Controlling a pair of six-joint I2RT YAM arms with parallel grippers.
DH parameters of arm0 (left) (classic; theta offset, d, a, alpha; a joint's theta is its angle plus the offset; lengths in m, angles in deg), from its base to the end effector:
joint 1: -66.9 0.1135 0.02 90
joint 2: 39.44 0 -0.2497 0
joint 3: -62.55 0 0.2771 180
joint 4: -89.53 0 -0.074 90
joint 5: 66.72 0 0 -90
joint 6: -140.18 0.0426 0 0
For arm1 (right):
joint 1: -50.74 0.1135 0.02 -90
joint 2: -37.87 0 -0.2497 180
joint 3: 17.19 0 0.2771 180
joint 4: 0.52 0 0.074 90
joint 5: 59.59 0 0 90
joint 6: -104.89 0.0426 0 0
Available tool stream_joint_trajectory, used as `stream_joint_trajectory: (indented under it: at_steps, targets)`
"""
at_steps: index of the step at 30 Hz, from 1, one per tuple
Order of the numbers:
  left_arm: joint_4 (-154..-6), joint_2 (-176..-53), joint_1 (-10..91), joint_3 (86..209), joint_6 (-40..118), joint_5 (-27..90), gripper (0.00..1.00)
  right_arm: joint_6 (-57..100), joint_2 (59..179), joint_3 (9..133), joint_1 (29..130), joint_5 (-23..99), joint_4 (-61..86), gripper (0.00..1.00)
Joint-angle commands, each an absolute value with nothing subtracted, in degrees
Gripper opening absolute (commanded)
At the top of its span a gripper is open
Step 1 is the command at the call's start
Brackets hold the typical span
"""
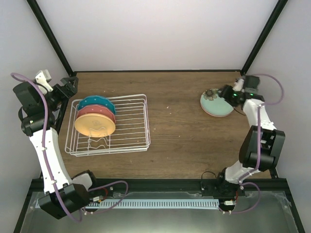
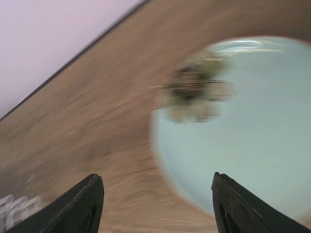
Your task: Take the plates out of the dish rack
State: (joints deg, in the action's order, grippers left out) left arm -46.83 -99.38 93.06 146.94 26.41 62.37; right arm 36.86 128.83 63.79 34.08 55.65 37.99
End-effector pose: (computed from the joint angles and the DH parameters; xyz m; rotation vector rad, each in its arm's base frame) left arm 0.2347 0.0854 0.4091 -0.3512 1.8407 -0.6180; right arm 0.3613 -0.0892 0.2309 0.5966 2.3126 0.5740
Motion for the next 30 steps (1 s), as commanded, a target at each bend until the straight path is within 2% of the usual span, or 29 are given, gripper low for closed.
stream_joint_trajectory:
  at_steps: [1, 5, 8, 14, 22, 30]
  targets:
    - [-46.3, -99.5, 93.0, 148.0, 27.0, 62.1, 1.0, 28.9, 123.1, 67.7, 51.1, 66.1, 28.8, 0.63]
    - [-46.3, -99.7, 93.1, 148.0, 26.6, 62.0, 1.0, 23.6, 122.1, 67.6, 68.3, 65.3, 18.1, 0.63]
    - [-46.2, -100.1, 92.9, 148.4, 26.2, 62.1, 1.0, 20.2, 124.3, 66.1, 76.6, 64.0, 10.4, 0.62]
    - [-45.2, -100.1, 93.0, 149.4, 26.6, 61.7, 1.0, 9.5, 133.2, 70.5, 90.8, 61.1, 5.3, 0.61]
    - [-43.8, -98.3, 92.9, 148.7, 28.5, 61.5, 1.0, 3.1, 145.0, 81.1, 100.8, 57.3, 5.1, 0.55]
    - [-43.7, -97.2, 93.0, 147.7, 29.0, 62.1, 1.0, 1.1, 149.9, 85.9, 106.1, 54.8, 5.7, 0.51]
